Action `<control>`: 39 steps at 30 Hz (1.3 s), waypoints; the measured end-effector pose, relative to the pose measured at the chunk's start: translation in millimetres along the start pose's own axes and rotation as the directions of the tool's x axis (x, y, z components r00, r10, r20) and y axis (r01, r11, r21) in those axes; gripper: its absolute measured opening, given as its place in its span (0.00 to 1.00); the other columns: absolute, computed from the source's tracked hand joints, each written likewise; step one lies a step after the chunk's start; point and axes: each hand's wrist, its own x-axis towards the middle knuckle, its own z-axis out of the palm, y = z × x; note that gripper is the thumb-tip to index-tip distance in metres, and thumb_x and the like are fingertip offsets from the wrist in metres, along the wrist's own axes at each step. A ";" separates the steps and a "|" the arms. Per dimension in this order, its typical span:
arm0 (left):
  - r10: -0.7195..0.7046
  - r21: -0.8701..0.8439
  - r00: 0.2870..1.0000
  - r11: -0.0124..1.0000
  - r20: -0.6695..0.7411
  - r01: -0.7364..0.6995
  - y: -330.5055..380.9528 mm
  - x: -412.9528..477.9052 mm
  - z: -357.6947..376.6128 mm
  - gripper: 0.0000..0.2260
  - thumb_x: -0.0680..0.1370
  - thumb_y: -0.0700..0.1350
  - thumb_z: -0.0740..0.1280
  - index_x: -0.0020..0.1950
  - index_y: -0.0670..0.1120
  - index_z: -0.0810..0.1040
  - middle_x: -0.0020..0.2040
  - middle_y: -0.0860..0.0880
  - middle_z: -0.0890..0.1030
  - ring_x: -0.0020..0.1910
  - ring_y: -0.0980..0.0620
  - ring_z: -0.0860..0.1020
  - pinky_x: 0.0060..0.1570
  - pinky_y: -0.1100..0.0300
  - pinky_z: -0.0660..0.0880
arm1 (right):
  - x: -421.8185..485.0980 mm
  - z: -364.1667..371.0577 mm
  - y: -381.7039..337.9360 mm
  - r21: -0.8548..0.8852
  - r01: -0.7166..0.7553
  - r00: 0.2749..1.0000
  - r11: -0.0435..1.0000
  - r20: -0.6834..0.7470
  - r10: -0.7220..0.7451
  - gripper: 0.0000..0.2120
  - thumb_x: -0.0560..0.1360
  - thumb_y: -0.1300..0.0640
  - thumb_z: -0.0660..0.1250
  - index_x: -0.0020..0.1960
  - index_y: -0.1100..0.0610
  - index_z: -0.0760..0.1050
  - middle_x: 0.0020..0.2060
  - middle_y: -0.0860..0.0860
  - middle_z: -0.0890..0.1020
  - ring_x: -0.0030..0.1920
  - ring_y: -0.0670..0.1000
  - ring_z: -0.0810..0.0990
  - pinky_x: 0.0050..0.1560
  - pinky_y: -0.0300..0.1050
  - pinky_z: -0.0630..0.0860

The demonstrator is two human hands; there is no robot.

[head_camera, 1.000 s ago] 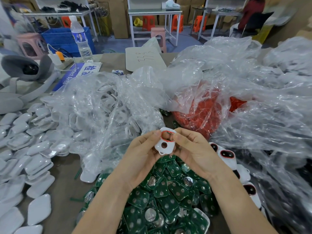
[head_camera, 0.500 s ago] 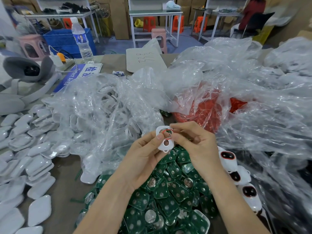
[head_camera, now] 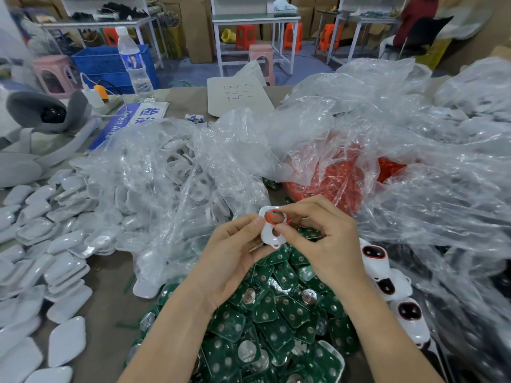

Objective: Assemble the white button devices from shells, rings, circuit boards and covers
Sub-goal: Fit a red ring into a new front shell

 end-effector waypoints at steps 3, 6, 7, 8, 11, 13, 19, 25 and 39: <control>0.028 0.101 1.000 0.994 0.009 -0.028 1.2 -0.8 -1.6 0.11 0.74 0.44 0.65 0.47 0.44 0.87 0.48 0.45 0.85 0.47 0.52 0.84 0.47 0.61 0.80 | 0.3 -0.1 0.6 -0.025 0.002 1.000 1.000 0.010 -0.002 0.10 0.69 0.62 0.76 0.50 0.54 0.83 0.43 0.48 0.80 0.44 0.45 0.80 0.45 0.39 0.80; 0.056 0.171 0.998 0.984 0.003 -0.056 1.2 -0.8 -3.1 0.11 0.75 0.45 0.66 0.49 0.42 0.86 0.49 0.42 0.85 0.48 0.50 0.83 0.49 0.60 0.80 | 0.5 -0.2 1.2 -0.021 -0.021 1.000 1.000 0.016 0.022 0.10 0.69 0.62 0.76 0.49 0.54 0.83 0.43 0.48 0.80 0.43 0.46 0.80 0.44 0.41 0.80; 0.061 0.180 0.998 0.982 0.002 -0.060 1.2 -0.7 -3.4 0.11 0.74 0.45 0.66 0.49 0.42 0.86 0.49 0.42 0.85 0.48 0.49 0.83 0.49 0.60 0.80 | 0.7 -0.3 1.3 -0.016 -0.026 0.999 1.000 0.017 0.027 0.10 0.69 0.61 0.76 0.49 0.53 0.83 0.43 0.48 0.80 0.43 0.46 0.80 0.44 0.42 0.80; 0.063 0.187 0.998 0.980 0.004 -0.063 1.2 -0.7 -3.7 0.11 0.74 0.45 0.66 0.49 0.42 0.86 0.49 0.42 0.85 0.48 0.49 0.83 0.49 0.60 0.80 | 0.6 -0.5 1.2 -0.008 -0.031 0.999 0.999 0.019 0.031 0.10 0.69 0.61 0.76 0.49 0.53 0.83 0.43 0.47 0.80 0.43 0.46 0.80 0.44 0.42 0.80; 0.069 0.196 0.998 0.978 0.013 -0.070 1.8 -0.7 -3.9 0.11 0.74 0.45 0.66 0.49 0.43 0.86 0.49 0.42 0.85 0.48 0.50 0.83 0.49 0.61 0.79 | 0.8 -0.7 1.3 0.002 -0.045 0.999 0.999 0.028 0.045 0.09 0.69 0.60 0.76 0.49 0.53 0.83 0.43 0.47 0.80 0.44 0.45 0.81 0.44 0.40 0.80; 0.077 0.192 0.997 0.978 0.013 -0.078 1.4 -0.5 -3.5 0.11 0.75 0.45 0.66 0.49 0.43 0.86 0.49 0.43 0.85 0.48 0.50 0.83 0.49 0.61 0.79 | 1.5 -1.1 1.5 0.008 -0.063 0.997 0.998 0.036 0.063 0.10 0.69 0.62 0.76 0.49 0.54 0.84 0.43 0.48 0.80 0.44 0.46 0.81 0.45 0.39 0.80; 0.067 0.200 0.997 0.977 0.036 -0.073 1.7 -0.6 -5.0 0.11 0.74 0.45 0.66 0.50 0.44 0.86 0.49 0.43 0.85 0.48 0.50 0.84 0.48 0.61 0.79 | 2.3 -2.6 -1.8 0.066 -0.104 0.993 0.992 0.061 0.100 0.07 0.69 0.59 0.75 0.47 0.53 0.83 0.42 0.46 0.80 0.43 0.44 0.81 0.44 0.32 0.77; 0.067 0.237 0.998 0.969 0.015 -0.068 -0.8 0.1 -6.0 0.12 0.73 0.46 0.67 0.50 0.43 0.86 0.51 0.40 0.85 0.50 0.47 0.83 0.50 0.60 0.80 | 4.7 -5.2 2.5 0.103 -0.233 0.965 0.967 0.146 0.217 0.06 0.68 0.62 0.76 0.44 0.55 0.83 0.41 0.44 0.79 0.42 0.42 0.79 0.45 0.34 0.75; 0.064 0.080 0.997 0.994 0.041 -0.068 -8.3 0.6 1.8 0.10 0.72 0.43 0.67 0.47 0.40 0.85 0.46 0.43 0.85 0.44 0.51 0.83 0.45 0.63 0.79 | 5.3 -4.9 0.0 0.362 -0.420 0.900 0.832 0.280 0.333 0.12 0.65 0.58 0.76 0.43 0.45 0.79 0.40 0.48 0.82 0.42 0.50 0.80 0.48 0.43 0.79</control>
